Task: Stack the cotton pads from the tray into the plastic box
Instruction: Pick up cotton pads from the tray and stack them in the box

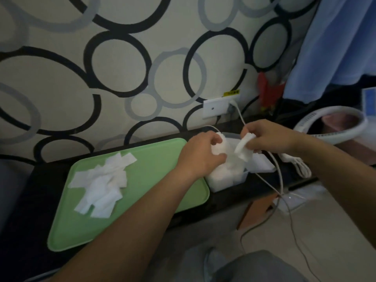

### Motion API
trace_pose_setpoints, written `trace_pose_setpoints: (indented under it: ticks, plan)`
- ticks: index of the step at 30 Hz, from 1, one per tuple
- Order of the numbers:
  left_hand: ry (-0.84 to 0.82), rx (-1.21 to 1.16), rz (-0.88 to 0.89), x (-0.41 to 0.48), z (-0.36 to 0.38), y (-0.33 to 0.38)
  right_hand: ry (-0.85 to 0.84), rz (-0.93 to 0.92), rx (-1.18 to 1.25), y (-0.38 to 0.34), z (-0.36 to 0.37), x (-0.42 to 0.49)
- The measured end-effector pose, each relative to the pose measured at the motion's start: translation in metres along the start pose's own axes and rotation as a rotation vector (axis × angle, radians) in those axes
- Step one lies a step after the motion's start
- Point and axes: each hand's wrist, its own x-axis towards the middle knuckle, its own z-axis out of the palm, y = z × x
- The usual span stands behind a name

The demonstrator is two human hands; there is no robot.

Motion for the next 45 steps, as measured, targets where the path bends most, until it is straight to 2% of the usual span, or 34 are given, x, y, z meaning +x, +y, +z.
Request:
trace_pose_setpoints:
  ticks: [6,9,16,20,25,32,36,38,41,45]
  plan:
    - [-0.419,0.437,-0.115,0.058,0.038,0.005,-0.066,-0.049,0.007,0.021,-0.003,0.006]
    - [-0.521,0.557,-0.138,0.069,0.048,0.006,-0.073,-0.089,-0.030,0.031,0.002,0.011]
    - [-0.344,0.542,-0.086,0.075,0.050,-0.001,-0.149,-0.139,-0.222,0.036,0.011,0.020]
    - [-0.325,0.509,-0.071,0.076,0.049,-0.008,-0.172,-0.120,-0.476,0.025,0.019,0.023]
    - [-0.290,0.502,-0.056,0.076,0.053,-0.011,-0.145,0.006,-0.805,0.009,0.042,0.028]
    - [-0.318,0.457,-0.064,0.074,0.048,-0.010,-0.137,0.074,-0.816,0.009,0.050,0.031]
    - [-0.380,0.415,-0.054,0.075,0.042,-0.012,-0.231,0.177,-0.865,0.012,0.055,0.037]
    - [-0.391,0.370,-0.054,0.076,0.038,-0.013,-0.240,0.156,-0.868,0.012,0.054,0.036]
    - [-0.363,0.278,-0.052,0.073,0.030,-0.013,-0.236,0.106,-0.854,0.008,0.049,0.029]
    - [-0.225,0.155,-0.042,0.055,0.014,-0.011,-0.217,0.040,-0.809,-0.002,0.040,0.022]
